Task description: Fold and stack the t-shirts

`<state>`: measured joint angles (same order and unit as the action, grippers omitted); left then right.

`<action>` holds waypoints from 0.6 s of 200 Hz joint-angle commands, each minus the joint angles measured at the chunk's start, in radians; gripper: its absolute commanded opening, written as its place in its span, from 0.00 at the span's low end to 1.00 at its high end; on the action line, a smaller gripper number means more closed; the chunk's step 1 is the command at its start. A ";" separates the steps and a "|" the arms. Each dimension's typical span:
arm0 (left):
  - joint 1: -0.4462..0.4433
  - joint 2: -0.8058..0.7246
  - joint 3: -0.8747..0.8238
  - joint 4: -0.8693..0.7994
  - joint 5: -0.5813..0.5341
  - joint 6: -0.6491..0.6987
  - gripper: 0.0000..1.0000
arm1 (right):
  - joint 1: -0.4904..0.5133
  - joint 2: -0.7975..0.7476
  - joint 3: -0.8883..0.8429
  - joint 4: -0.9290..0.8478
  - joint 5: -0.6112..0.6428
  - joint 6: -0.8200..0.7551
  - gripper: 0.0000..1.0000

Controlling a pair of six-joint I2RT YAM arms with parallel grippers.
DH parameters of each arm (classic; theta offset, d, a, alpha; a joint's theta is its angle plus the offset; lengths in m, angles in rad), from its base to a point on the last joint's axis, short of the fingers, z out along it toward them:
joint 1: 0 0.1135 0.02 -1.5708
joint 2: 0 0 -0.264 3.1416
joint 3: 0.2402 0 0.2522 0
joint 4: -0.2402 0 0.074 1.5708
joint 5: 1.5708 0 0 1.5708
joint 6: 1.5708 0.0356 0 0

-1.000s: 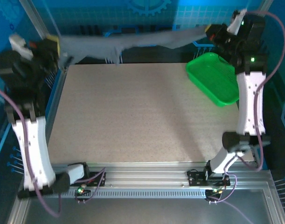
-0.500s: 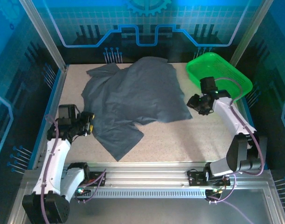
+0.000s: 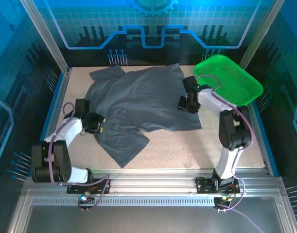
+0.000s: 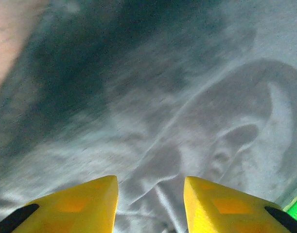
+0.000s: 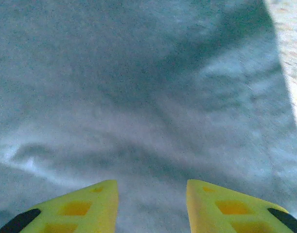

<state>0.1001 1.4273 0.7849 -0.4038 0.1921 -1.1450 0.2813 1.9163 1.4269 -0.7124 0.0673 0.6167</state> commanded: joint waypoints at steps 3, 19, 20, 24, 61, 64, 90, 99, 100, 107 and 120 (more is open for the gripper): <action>-0.010 0.073 0.062 0.037 0.024 0.006 0.38 | 0.005 0.079 0.079 -0.098 -0.012 -0.004 0.40; -0.020 0.046 0.080 -0.051 -0.018 0.014 0.39 | 0.001 0.051 0.059 -0.094 0.004 0.013 0.40; -0.021 0.040 0.080 -0.055 -0.022 0.014 0.39 | 0.000 0.048 0.057 -0.093 0.005 0.014 0.40; -0.025 0.017 0.081 -0.078 -0.038 0.021 0.39 | -0.002 0.035 0.048 -0.090 0.009 0.018 0.40; -0.120 -0.249 0.047 -0.398 -0.150 0.041 0.46 | -0.048 -0.140 -0.072 -0.085 0.013 0.048 0.42; -0.132 -0.264 0.035 -0.418 -0.150 0.037 0.46 | -0.053 -0.154 -0.088 -0.082 0.009 0.051 0.42; -0.258 -0.406 -0.084 -0.533 -0.124 -0.055 0.46 | -0.096 -0.262 -0.212 -0.072 -0.031 0.072 0.45; -0.310 -0.454 -0.128 -0.552 -0.109 -0.110 0.46 | -0.109 -0.296 -0.254 -0.062 -0.050 0.078 0.45; -0.315 -0.458 -0.132 -0.553 -0.109 -0.116 0.46 | -0.111 -0.298 -0.256 -0.061 -0.052 0.078 0.45; -0.360 -0.489 -0.162 -0.555 -0.095 -0.154 0.45 | -0.122 -0.318 -0.289 -0.052 -0.068 0.082 0.46; -0.447 -0.517 -0.210 -0.528 -0.068 -0.219 0.46 | -0.142 -0.345 -0.340 -0.031 -0.095 0.085 0.47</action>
<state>-0.2317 0.9550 0.6594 -0.8295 0.0837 -1.2167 0.1699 1.6093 1.1736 -0.7544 0.0402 0.6739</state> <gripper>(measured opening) 0.455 0.460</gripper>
